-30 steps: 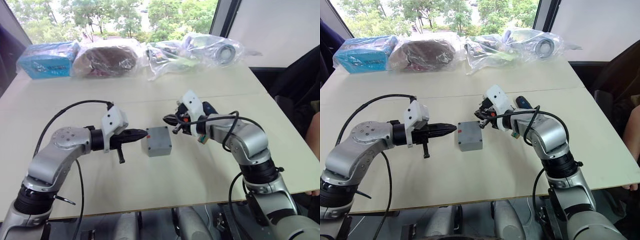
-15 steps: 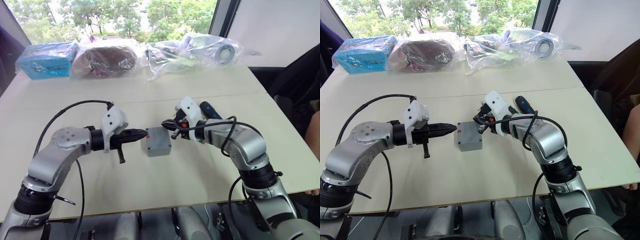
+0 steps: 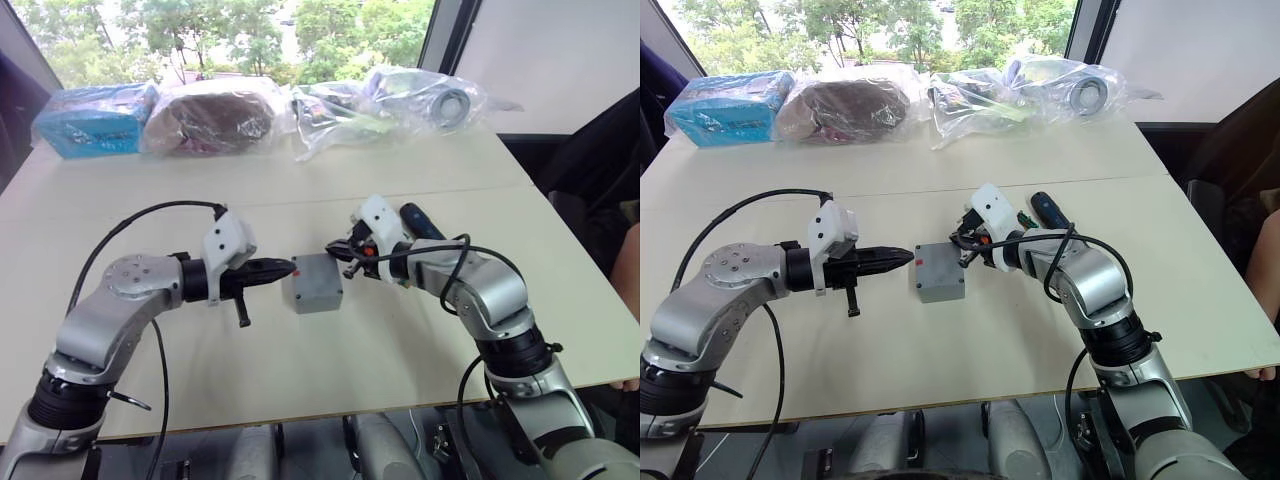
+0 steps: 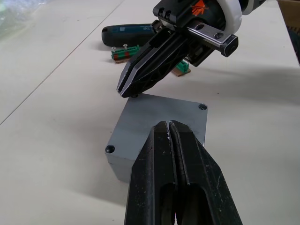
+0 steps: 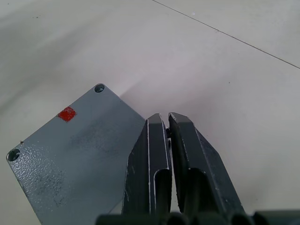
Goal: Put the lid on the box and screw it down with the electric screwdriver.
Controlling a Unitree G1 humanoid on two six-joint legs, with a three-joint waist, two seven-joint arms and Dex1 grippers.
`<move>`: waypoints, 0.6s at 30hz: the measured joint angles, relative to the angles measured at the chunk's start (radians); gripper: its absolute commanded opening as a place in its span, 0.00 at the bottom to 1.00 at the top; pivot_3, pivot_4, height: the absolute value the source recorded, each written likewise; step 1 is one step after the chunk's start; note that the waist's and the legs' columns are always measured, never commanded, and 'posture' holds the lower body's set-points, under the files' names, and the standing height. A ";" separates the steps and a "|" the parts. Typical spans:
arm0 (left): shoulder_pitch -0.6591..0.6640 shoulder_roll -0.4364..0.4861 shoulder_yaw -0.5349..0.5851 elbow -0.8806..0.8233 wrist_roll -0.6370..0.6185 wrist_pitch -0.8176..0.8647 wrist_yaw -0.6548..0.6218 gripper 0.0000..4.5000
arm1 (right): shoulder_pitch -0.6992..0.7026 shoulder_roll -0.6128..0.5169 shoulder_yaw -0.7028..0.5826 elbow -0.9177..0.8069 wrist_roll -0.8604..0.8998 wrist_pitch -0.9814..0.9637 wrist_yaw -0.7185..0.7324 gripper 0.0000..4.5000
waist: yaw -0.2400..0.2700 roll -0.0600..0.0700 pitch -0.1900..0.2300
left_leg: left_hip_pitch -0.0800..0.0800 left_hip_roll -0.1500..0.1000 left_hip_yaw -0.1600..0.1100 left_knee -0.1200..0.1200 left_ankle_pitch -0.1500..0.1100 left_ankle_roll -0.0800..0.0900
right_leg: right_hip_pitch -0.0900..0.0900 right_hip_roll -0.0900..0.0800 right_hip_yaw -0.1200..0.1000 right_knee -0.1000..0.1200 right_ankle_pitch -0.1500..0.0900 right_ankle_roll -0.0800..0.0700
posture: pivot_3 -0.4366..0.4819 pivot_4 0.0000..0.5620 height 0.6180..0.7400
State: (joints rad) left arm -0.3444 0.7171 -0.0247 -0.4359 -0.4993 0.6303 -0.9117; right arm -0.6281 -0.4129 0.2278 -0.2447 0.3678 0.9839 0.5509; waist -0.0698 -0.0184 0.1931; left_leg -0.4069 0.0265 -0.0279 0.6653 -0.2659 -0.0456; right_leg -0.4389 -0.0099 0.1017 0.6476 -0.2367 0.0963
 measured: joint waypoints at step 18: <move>0.001 -0.023 -0.004 0.003 -0.002 -0.006 0.007 0.00 | 0.024 -0.085 -0.010 -0.030 0.008 0.003 0.070 0.95 | 0.002 0.000 0.000 | 0.000 0.000 0.000 0.000 0.000 0.000 | 0.000 0.000 0.000 0.000 0.000 0.000 | 0.48 0.27 1.00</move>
State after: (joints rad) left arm -0.3433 0.6942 -0.0292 -0.4333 -0.5012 0.6243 -0.9050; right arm -0.6044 -0.4981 0.2175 -0.2745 0.3760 0.9866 0.6210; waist -0.0674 -0.0185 0.1931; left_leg -0.4071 0.0262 -0.0277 0.6654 -0.2658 -0.0456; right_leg -0.4387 -0.0103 0.1017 0.6472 -0.2367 0.0963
